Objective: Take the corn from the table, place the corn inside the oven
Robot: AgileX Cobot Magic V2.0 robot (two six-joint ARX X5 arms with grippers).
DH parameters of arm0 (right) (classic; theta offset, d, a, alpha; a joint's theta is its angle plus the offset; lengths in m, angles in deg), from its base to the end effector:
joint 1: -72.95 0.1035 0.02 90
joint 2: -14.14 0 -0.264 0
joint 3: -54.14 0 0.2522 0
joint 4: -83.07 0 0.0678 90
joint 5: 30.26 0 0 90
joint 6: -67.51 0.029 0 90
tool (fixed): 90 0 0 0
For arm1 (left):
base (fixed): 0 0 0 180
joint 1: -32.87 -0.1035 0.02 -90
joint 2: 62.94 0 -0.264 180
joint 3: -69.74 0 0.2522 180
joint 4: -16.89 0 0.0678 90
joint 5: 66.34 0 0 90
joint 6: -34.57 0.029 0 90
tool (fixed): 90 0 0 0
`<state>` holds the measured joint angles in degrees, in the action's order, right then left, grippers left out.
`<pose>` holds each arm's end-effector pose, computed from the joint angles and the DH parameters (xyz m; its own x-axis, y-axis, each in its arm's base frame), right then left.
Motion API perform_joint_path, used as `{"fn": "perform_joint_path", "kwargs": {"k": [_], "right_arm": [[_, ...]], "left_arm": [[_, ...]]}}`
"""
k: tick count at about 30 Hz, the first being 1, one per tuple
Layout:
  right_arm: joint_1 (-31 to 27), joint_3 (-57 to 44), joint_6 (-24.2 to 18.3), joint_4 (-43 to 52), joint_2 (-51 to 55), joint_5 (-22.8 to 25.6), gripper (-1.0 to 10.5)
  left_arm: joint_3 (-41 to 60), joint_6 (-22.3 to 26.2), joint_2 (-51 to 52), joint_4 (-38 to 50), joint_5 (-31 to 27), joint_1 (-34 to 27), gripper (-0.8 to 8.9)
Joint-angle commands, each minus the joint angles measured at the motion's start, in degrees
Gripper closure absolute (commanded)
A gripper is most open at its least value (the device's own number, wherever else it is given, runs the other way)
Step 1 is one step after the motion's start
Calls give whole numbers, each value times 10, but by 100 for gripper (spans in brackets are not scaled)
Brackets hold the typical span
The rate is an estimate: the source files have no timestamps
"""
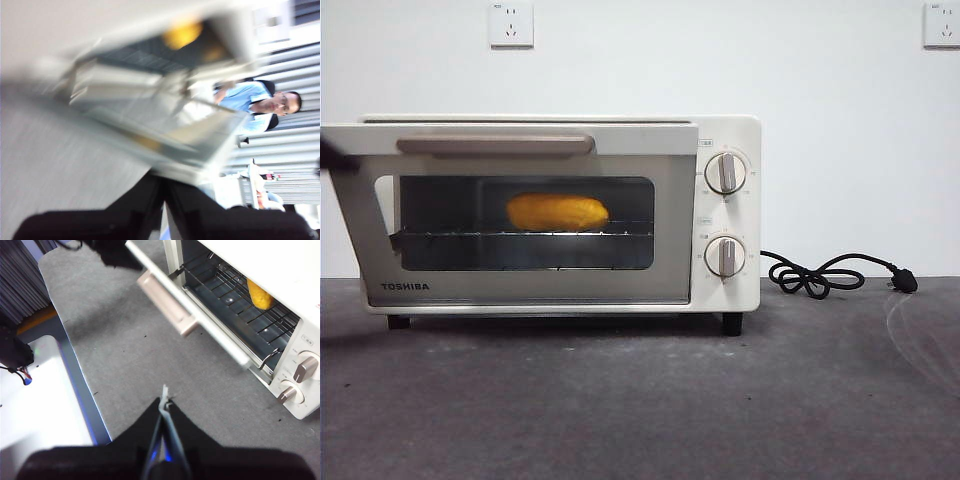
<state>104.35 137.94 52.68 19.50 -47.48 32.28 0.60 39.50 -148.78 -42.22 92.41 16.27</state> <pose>0.1622 0.1147 0.3691 0.3280 0.7404 -0.5867 -0.8768 0.4697 0.1027 0.2584 0.0488 0.2184 0.3514 -0.8678 -0.3514 0.1948 0.4349 -0.8792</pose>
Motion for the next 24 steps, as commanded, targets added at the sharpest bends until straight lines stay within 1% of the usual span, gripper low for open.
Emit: {"fn": "perform_joint_path", "kwargs": {"k": [1,8,12,15,22,24], "right_arm": [[0,-6,-4,2,-1,-2,956],[0,-6,-5,3,-1,-2,956],[0,-6,-6,5,-1,-1,955],[0,-6,-6,5,-1,5,952],[0,-6,-6,5,-1,45,949],[0,-6,-6,5,-1,55,949]], "left_arm": [[-36,-21,17,9,9,-1,822],[-126,-59,51,13,2,1,822],[-144,-70,91,12,-30,7,822],[-144,-75,136,10,-83,14,821],[-144,-75,278,-35,-266,48,821],[-144,-75,321,-44,-306,61,821]]}}
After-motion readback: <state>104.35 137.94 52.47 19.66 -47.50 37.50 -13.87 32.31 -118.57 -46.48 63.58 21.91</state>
